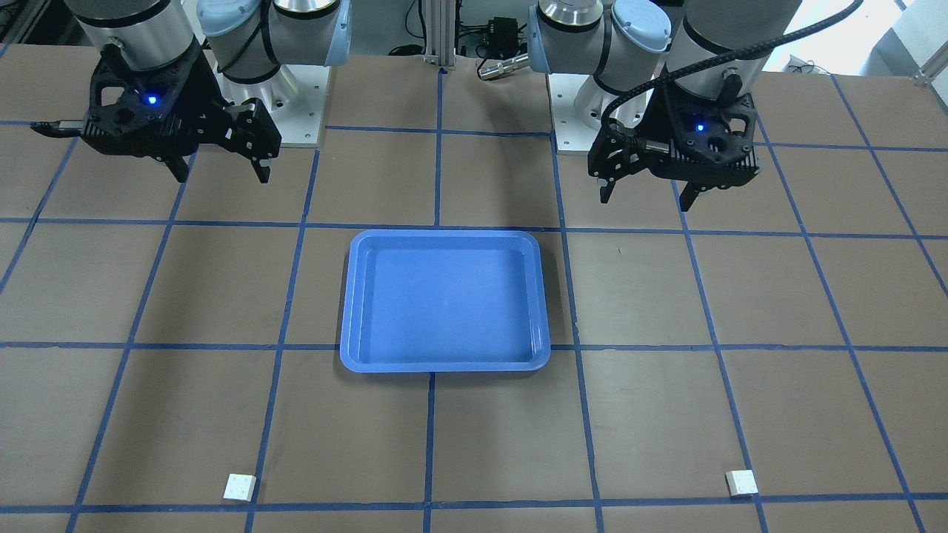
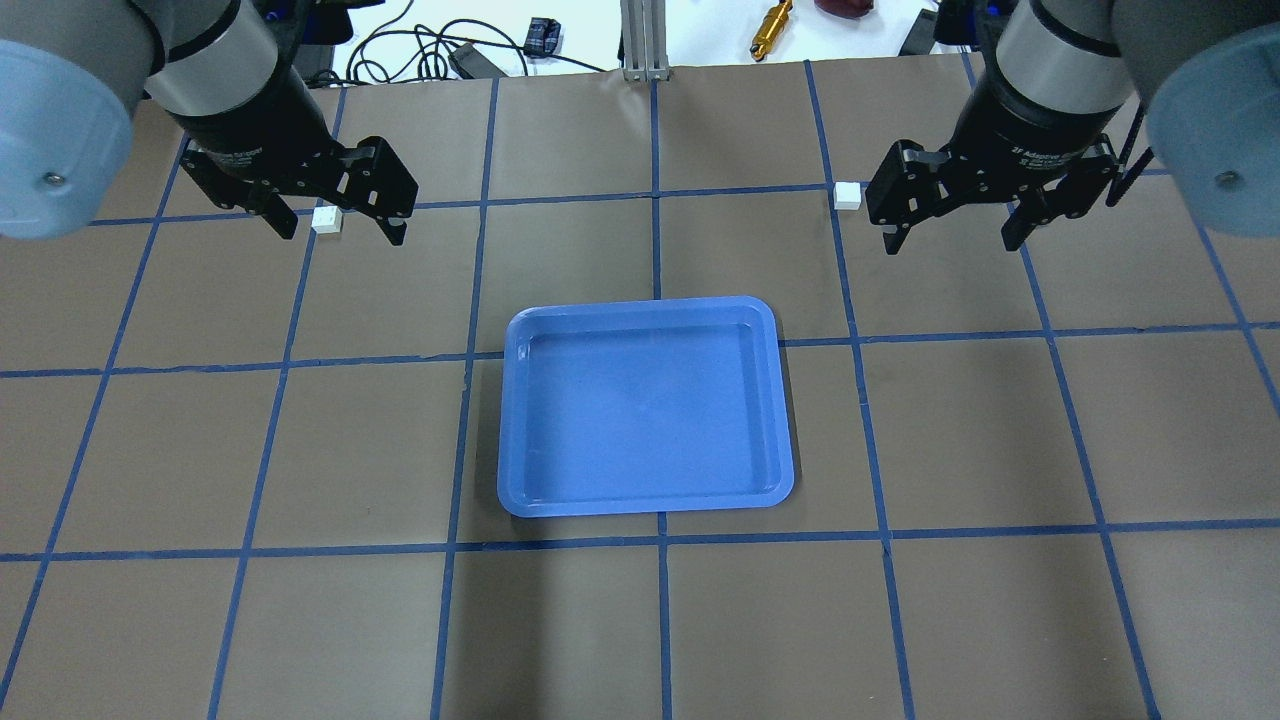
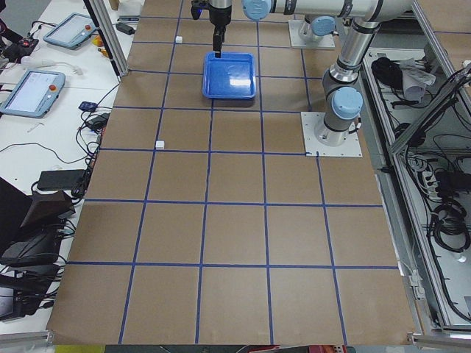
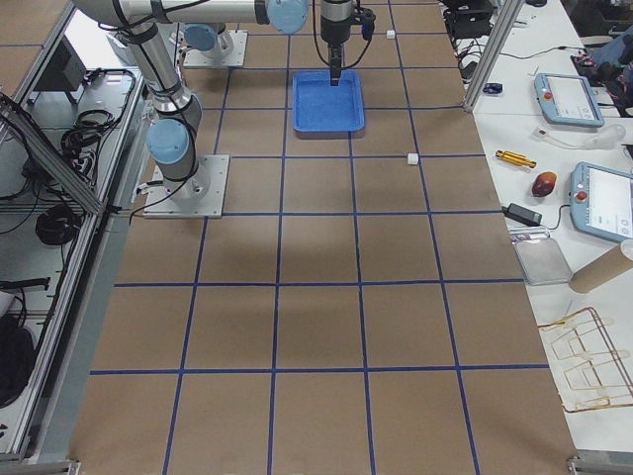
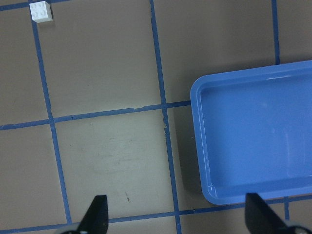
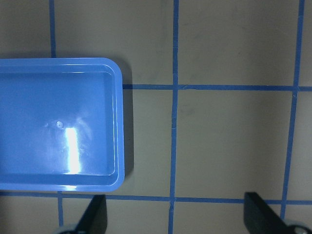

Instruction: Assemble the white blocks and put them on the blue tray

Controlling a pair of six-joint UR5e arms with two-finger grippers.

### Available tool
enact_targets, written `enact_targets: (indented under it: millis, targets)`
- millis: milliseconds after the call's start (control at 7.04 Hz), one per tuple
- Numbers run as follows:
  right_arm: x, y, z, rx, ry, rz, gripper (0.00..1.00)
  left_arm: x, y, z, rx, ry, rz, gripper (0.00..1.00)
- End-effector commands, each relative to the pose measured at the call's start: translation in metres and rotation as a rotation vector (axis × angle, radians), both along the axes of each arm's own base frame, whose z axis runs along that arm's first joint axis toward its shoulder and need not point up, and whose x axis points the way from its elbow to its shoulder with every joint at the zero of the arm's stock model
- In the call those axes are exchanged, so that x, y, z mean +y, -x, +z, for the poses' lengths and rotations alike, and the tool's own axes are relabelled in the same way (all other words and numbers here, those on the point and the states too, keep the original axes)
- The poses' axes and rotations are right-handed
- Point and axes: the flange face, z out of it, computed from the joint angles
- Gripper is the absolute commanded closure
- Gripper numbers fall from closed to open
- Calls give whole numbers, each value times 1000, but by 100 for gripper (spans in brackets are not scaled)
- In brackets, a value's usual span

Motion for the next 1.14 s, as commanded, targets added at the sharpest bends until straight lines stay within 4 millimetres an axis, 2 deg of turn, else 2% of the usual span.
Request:
enact_targets:
  millis: [0,142,284,426,568,710,852,994]
  targets:
    - [-15,38,-11,-58,-5,44,0,1,0,1,0,2,3,0]
    - [-40,65,-25,-121,-7,32,0,1,-1,1,2,-1,4,0]
    - [-53,73,-28,-108,59,223,0,-1,-2,0,3,-4,7,0]
    - [-66,83,-39,-109,84,283,0,-14,-15,-10,3,-17,26,0]
    - [-89,97,-56,-99,113,299,0,-36,-46,-26,39,-29,83,0]
    - [-101,109,-67,-81,151,399,0,-60,-66,-43,89,-15,110,0]
    - [-116,115,-88,-106,149,407,0,-86,-75,-64,83,12,93,0]
    - [-127,118,-104,-148,170,404,0,-112,-83,-95,73,19,35,0]
